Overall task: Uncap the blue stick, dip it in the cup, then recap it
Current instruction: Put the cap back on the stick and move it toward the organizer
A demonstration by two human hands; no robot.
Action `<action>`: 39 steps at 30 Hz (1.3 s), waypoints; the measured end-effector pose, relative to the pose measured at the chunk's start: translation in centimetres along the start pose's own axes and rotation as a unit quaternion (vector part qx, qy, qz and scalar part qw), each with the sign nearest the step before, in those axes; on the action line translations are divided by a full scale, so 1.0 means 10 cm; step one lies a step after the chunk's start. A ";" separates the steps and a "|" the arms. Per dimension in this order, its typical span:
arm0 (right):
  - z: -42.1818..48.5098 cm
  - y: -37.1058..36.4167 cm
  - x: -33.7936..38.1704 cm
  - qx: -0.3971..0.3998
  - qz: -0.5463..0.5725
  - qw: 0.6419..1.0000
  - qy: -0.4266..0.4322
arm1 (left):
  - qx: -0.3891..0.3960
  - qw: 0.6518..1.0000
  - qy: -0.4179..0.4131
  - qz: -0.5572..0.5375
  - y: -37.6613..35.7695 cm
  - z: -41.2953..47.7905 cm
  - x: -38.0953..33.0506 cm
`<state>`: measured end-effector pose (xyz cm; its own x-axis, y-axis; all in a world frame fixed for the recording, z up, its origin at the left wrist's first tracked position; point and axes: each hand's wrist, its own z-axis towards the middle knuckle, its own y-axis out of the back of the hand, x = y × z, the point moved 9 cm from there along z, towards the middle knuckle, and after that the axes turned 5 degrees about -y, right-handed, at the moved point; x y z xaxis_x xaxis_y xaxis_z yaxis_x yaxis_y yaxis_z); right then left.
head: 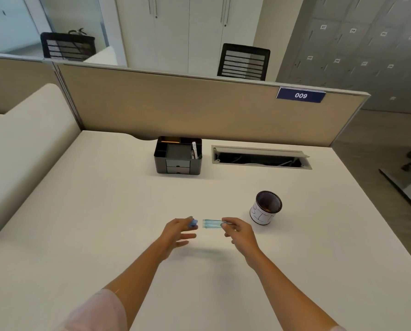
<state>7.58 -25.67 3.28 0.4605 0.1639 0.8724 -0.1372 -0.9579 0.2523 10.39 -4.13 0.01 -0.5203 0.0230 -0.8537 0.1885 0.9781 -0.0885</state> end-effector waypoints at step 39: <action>-0.28 -0.34 0.77 0.014 -0.076 0.978 0.195 | -0.066 0.997 -0.004 0.048 0.24 -0.26 -0.39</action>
<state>9.11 -20.47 10.32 0.1027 0.3777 0.9202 -0.0667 -0.9204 0.3852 10.68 -1.38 4.51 -0.4993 0.1160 -0.8586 0.1260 0.9902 0.0605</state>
